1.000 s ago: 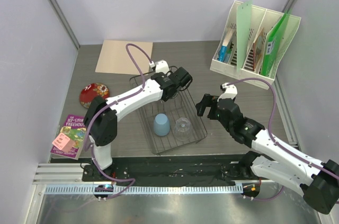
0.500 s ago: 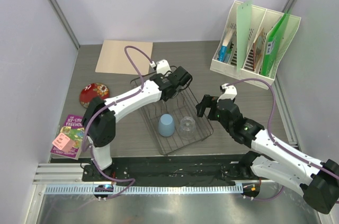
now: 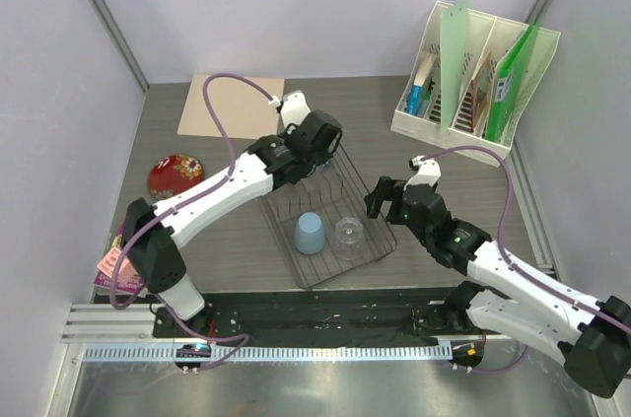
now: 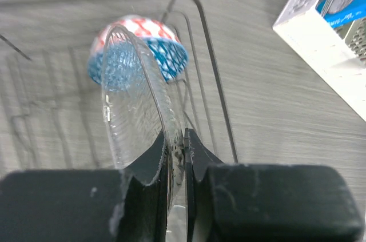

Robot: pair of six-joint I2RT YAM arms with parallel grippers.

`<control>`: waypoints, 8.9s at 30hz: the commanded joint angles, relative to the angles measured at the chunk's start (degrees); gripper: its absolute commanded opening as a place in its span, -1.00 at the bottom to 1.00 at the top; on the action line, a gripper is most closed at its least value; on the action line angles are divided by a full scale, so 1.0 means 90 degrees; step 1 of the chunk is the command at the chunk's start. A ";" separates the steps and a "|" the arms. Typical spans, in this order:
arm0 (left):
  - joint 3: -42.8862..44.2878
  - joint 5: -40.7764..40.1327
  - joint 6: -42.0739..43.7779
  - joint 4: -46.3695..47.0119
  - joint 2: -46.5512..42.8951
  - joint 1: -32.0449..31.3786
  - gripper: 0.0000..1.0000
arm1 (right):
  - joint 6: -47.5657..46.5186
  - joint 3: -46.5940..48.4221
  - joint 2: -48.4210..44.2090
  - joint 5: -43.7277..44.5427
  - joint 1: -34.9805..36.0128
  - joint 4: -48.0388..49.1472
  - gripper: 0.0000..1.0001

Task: Unload the mixed dishes from the dish rack
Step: Pick up the plate from the dish rack, then place the plate at the center of the board, then pick up the bowl from the dish rack, then place the bowl at the center of the board.

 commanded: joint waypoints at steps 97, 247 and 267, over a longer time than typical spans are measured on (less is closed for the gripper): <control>-0.0892 0.1424 0.2699 0.0799 -0.0962 0.2038 0.54 | -0.0214 0.0984 0.0399 0.0050 -0.0004 0.0063 0.99; -0.0110 0.3270 0.1840 0.0067 -0.1566 0.1071 -0.99 | -0.0175 0.4685 0.2791 -0.0916 -0.0082 -0.1548 0.37; -0.0023 0.1689 0.1871 -0.0225 -0.1752 0.1246 0.99 | 0.0166 0.4715 0.1973 0.0080 -0.1074 -0.2690 -0.98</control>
